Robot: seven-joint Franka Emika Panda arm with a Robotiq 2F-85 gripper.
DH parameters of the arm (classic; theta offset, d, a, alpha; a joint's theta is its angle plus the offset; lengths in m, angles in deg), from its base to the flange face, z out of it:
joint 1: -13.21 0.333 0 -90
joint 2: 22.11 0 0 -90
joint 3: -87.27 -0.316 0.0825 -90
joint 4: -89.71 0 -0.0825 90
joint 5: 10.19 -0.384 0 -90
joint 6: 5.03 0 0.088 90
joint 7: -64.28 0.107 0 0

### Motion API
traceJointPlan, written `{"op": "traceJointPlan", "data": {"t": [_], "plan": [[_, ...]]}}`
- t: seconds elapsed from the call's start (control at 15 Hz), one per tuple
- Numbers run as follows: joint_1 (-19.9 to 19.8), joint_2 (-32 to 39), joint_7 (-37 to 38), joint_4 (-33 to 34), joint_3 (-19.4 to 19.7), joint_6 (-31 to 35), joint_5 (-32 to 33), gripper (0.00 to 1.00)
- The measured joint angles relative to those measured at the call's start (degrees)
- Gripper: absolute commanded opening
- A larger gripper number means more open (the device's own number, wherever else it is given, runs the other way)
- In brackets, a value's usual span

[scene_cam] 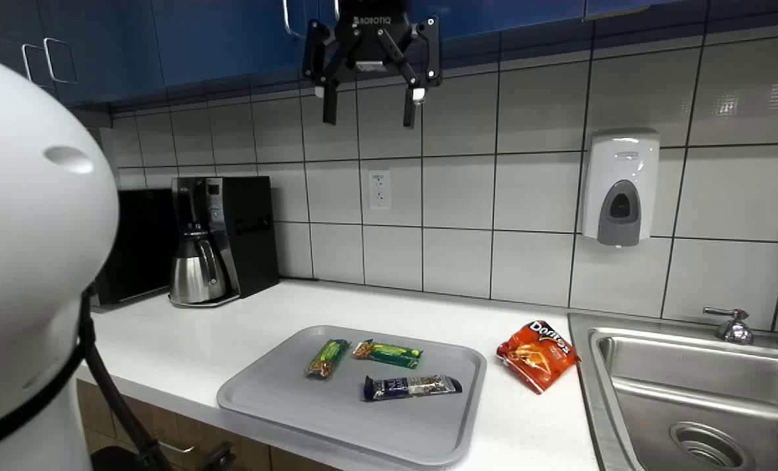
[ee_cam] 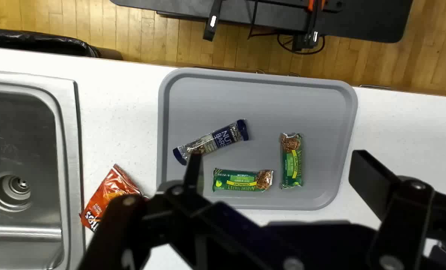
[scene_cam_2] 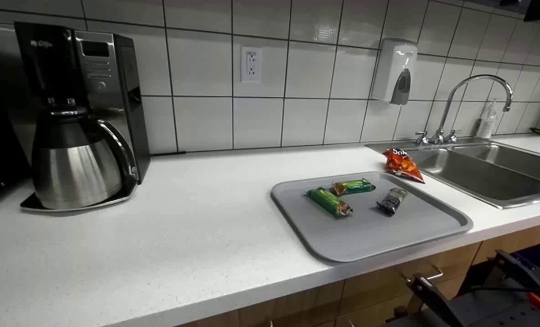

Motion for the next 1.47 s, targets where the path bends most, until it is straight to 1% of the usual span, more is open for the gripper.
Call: {"op": "traceJointPlan", "data": {"t": [0.4, 0.67, 1.13, 1.47], "plan": [[0.0, 0.1, 0.0, -0.1, 0.0, 0.1, 0.0, 1.0], [0.0, 0.0, 0.0, -0.9, -0.4, 1.8, 0.0, 1.0], [0.1, -0.9, 0.4, -5.5, -2.2, 8.7, -0.1, 1.0], [0.1, -1.1, 3.0, -8.7, -3.8, 13.6, -0.1, 1.0]]}}
